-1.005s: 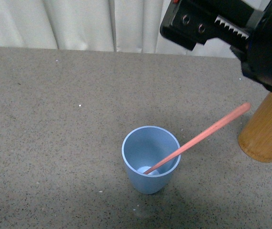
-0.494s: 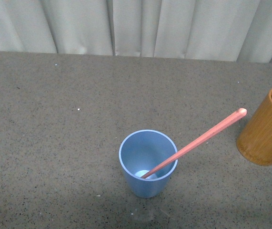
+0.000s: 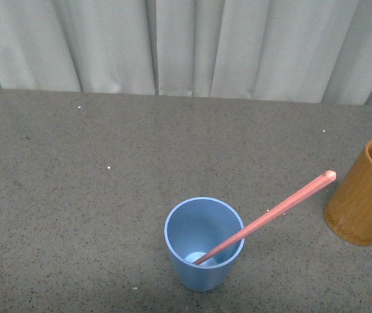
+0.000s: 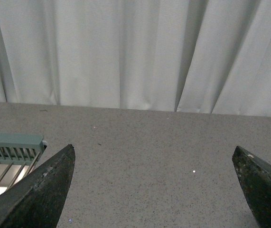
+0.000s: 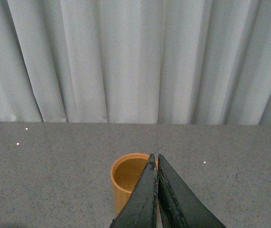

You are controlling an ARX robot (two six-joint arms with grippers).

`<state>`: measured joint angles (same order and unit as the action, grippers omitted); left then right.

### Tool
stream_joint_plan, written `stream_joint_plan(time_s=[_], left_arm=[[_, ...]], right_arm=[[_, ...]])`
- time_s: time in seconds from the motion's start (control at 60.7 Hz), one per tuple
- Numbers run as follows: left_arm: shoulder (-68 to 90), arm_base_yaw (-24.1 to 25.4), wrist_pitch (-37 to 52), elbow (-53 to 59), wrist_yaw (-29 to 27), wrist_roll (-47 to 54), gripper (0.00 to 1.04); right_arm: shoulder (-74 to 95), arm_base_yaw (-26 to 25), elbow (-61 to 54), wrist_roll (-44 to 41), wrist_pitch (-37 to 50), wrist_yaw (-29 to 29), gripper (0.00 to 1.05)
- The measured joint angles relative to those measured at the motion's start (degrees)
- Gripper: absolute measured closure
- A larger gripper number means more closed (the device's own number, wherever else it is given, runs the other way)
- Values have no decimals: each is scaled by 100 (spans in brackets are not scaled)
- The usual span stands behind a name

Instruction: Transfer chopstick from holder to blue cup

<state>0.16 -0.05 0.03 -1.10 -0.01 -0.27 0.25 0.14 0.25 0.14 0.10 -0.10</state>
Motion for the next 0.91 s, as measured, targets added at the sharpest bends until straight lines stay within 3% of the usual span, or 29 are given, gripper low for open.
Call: stream_joint_plan(time_s=[0.165, 0.395, 0.478, 0.906], left_arm=[[0, 0, 0, 0, 0, 0, 7], [0, 0, 0, 0, 0, 0, 7], [0, 0, 0, 0, 0, 0, 7], [0, 0, 0, 0, 0, 0, 7]], right_arm=[[0, 0, 0, 0, 0, 0, 67], [0, 0, 0, 0, 0, 0, 27], [0, 0, 0, 7, 0, 0, 8], [0, 0, 0, 2, 0, 0, 10]])
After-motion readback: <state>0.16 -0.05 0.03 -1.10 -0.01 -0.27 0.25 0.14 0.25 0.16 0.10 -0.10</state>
